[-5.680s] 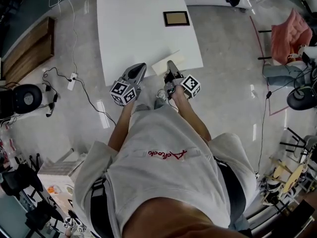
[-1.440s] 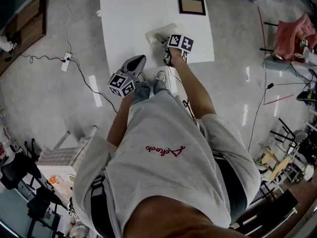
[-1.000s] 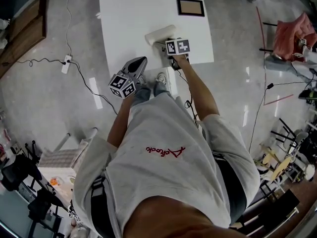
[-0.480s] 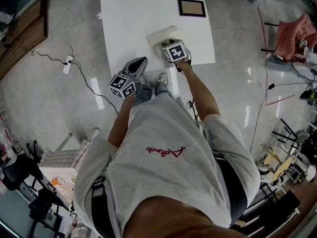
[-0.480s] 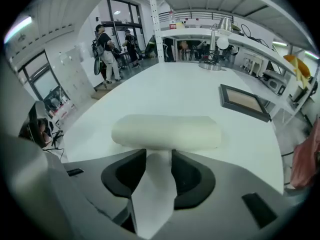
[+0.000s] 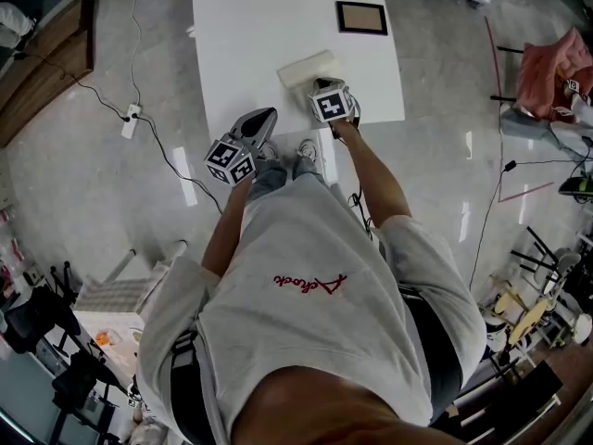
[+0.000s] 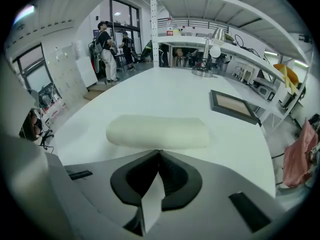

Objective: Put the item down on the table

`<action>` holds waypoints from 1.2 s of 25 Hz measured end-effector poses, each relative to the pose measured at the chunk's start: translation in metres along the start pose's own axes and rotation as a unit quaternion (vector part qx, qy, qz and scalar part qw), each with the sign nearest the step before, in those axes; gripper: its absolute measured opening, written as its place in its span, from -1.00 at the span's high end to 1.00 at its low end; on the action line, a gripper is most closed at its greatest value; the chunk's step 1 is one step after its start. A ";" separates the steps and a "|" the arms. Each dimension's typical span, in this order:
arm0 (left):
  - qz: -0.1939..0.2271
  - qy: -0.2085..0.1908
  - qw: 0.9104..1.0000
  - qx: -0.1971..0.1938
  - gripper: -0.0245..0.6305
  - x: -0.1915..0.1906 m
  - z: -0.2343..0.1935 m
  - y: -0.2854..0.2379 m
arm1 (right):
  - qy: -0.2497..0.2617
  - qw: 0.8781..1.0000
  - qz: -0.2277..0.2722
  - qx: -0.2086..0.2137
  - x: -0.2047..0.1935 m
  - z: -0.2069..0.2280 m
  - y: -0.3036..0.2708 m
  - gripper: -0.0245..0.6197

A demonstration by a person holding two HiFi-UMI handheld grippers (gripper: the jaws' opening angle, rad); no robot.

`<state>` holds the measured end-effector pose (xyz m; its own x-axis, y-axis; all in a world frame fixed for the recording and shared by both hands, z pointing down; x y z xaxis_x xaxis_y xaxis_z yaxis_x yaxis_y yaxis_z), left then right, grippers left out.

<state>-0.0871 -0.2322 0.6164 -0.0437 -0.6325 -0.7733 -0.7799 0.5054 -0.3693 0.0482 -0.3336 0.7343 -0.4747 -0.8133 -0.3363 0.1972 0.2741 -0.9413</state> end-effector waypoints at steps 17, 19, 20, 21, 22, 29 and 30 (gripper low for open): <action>-0.003 -0.044 0.999 -0.018 0.88 0.013 0.021 -0.014 | -0.068 0.978 0.196 -0.033 0.002 0.009 0.087 0.91; -0.003 -0.055 0.998 -0.019 0.88 0.017 0.025 -0.015 | -0.065 0.971 0.228 -0.025 0.006 0.005 0.101 0.91; -0.003 -0.060 0.998 -0.020 0.88 0.019 0.027 -0.016 | -0.063 0.968 0.243 -0.023 0.008 0.003 0.108 0.91; -0.003 -0.065 0.998 -0.020 0.88 0.020 0.030 -0.016 | -0.060 0.965 0.255 -0.022 0.009 0.001 0.116 0.91; -0.002 -0.070 0.997 -0.021 0.88 0.022 0.032 -0.016 | -0.057 0.962 0.266 -0.022 0.010 0.000 0.123 0.91; 0.007 -0.101 0.995 -0.021 0.88 0.042 0.042 -0.021 | -0.052 0.952 0.301 -0.026 0.012 0.001 0.148 0.91; 0.009 -0.105 0.994 -0.021 0.88 0.045 0.044 -0.023 | -0.052 0.951 0.303 -0.025 0.011 0.002 0.150 0.91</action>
<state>-0.0436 -0.2464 0.5669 0.0700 -0.4847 -0.8719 -0.8058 0.4877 -0.3358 0.0740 -0.3022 0.5899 -0.1995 -0.5439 -0.8151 0.3648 0.7308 -0.5769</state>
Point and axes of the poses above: the fingertips, and each gripper's own axes: y backward along the fingers, z to its right, x out of its top, the point moved 2 cm from there along y, backward along the fingers, and after that the axes turned 15 degrees about -z, right-handed, at the moved point
